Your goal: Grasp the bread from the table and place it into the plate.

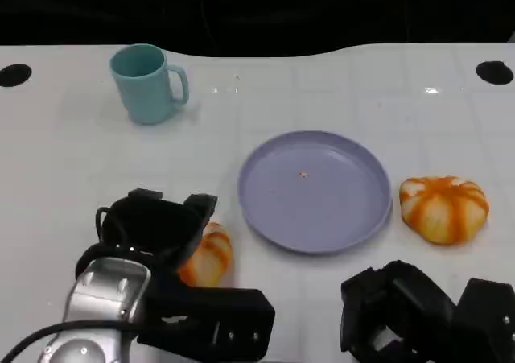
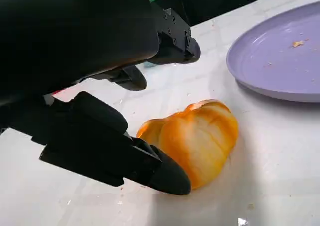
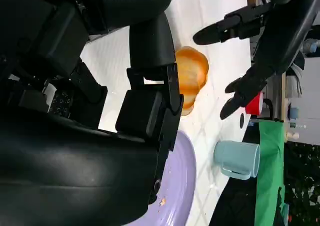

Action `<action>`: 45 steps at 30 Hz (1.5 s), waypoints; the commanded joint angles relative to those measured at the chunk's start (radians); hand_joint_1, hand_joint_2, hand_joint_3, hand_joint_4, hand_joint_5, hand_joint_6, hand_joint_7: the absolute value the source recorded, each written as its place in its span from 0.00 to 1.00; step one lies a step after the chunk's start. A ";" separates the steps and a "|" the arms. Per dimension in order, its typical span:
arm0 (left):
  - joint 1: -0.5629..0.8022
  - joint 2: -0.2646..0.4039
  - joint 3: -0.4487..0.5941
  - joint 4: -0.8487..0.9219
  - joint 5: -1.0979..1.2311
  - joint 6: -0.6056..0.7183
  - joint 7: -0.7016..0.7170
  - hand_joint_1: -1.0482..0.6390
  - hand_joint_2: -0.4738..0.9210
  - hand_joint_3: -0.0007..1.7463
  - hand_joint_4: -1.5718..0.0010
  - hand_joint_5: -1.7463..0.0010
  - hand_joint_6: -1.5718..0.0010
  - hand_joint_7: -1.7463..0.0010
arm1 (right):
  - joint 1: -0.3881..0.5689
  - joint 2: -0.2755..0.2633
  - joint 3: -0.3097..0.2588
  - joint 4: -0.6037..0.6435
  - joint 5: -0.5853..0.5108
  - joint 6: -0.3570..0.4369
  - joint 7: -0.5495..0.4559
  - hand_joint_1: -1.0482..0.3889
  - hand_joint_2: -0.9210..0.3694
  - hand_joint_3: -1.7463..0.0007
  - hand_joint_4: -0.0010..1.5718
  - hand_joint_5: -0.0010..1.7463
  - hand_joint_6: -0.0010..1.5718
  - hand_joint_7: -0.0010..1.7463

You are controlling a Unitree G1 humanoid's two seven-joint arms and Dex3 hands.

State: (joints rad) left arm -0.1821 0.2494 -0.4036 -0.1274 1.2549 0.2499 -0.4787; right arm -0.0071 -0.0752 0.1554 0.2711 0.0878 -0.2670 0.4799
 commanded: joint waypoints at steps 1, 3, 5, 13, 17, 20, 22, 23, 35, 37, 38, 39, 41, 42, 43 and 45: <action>-0.030 0.010 -0.007 0.050 -0.026 0.008 0.018 0.16 0.90 0.00 0.89 0.78 0.91 1.00 | 0.006 -0.004 -0.005 -0.012 0.012 0.011 -0.001 0.00 0.62 0.30 0.99 0.72 1.00 0.55; -0.040 0.013 -0.017 0.083 -0.034 0.003 0.035 0.16 0.90 0.00 0.90 0.77 0.91 1.00 | 0.005 -0.005 -0.005 -0.009 0.010 0.002 0.000 0.00 0.61 0.29 0.98 0.72 1.00 0.55; -0.053 0.017 -0.029 0.121 -0.038 -0.003 0.061 0.15 0.91 0.00 0.90 0.77 0.92 1.00 | 0.007 -0.006 -0.004 -0.014 0.006 0.009 -0.003 0.00 0.62 0.29 0.98 0.71 1.00 0.55; -0.105 0.020 -0.059 0.242 -0.062 -0.004 0.129 0.16 0.92 0.00 0.92 0.75 0.92 1.00 | 0.007 -0.006 -0.004 -0.018 0.006 0.016 -0.005 0.00 0.62 0.29 0.98 0.72 1.00 0.55; -0.137 0.020 -0.073 0.311 -0.082 0.000 0.154 0.17 0.93 0.00 0.93 0.74 0.92 1.00 | 0.008 -0.007 -0.002 -0.022 -0.002 0.023 -0.013 0.00 0.62 0.29 0.98 0.71 1.00 0.55; -0.160 0.020 -0.084 0.368 -0.099 -0.002 0.178 0.18 0.93 0.00 0.94 0.74 0.92 1.00 | 0.008 -0.005 0.000 -0.023 -0.001 0.023 -0.014 0.00 0.62 0.29 0.98 0.71 1.00 0.56; -0.174 0.019 -0.090 0.406 -0.113 -0.006 0.197 0.18 0.93 0.00 0.95 0.73 0.92 1.00 | 0.009 -0.005 0.000 -0.025 0.002 0.026 -0.013 0.00 0.63 0.29 0.99 0.71 1.00 0.56; -0.178 0.019 -0.094 0.421 -0.120 -0.008 0.205 0.18 0.93 0.00 0.95 0.73 0.92 1.00 | 0.010 -0.005 0.000 -0.028 0.004 0.030 -0.012 0.00 0.63 0.29 0.99 0.71 1.00 0.56; -0.218 0.032 -0.134 0.542 -0.203 -0.053 0.259 0.22 0.92 0.00 0.93 0.72 0.88 0.99 | 0.010 -0.006 -0.001 -0.023 0.001 0.019 -0.011 0.00 0.62 0.29 0.98 0.71 1.00 0.55; -0.222 0.034 -0.137 0.559 -0.220 -0.065 0.266 0.25 0.92 0.00 0.91 0.72 0.87 0.98 | 0.011 -0.005 -0.001 -0.026 0.003 0.026 -0.011 0.00 0.62 0.29 0.99 0.71 1.00 0.55; -0.223 0.035 -0.137 0.569 -0.229 -0.073 0.273 0.27 0.92 0.00 0.90 0.71 0.86 0.98 | 0.011 -0.004 -0.001 -0.026 0.005 0.027 -0.010 0.00 0.62 0.29 0.99 0.71 1.00 0.55; -0.224 0.036 -0.138 0.577 -0.237 -0.080 0.281 0.29 0.92 0.00 0.87 0.70 0.84 0.97 | 0.011 -0.004 -0.001 -0.026 0.005 0.029 -0.011 0.00 0.62 0.29 0.99 0.71 1.00 0.55; -0.227 0.038 -0.140 0.590 -0.249 -0.091 0.300 0.32 0.92 0.00 0.84 0.69 0.81 0.97 | 0.011 -0.005 0.000 -0.029 0.002 0.034 -0.014 0.00 0.62 0.29 0.98 0.71 1.00 0.55; -0.225 0.040 -0.138 0.599 -0.256 -0.108 0.332 0.33 0.92 0.00 0.83 0.69 0.80 0.97 | 0.012 -0.005 -0.001 -0.029 0.004 0.032 -0.012 0.00 0.62 0.29 0.98 0.71 1.00 0.55; -0.223 0.040 -0.136 0.607 -0.264 -0.123 0.361 0.37 0.96 0.02 0.72 0.52 0.67 0.94 | 0.012 -0.005 -0.001 -0.028 0.005 0.031 -0.011 0.00 0.62 0.29 0.98 0.71 1.00 0.55; -0.218 0.039 -0.125 0.632 -0.288 -0.161 0.444 0.41 0.99 0.05 0.62 0.35 0.51 0.92 | 0.012 -0.005 -0.002 -0.028 0.009 0.030 -0.007 0.00 0.62 0.29 0.98 0.71 1.00 0.55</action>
State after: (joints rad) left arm -0.4231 0.2755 -0.5256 0.4498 0.9862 0.1184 -0.1182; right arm -0.0015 -0.0753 0.1576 0.2539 0.0850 -0.2393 0.4693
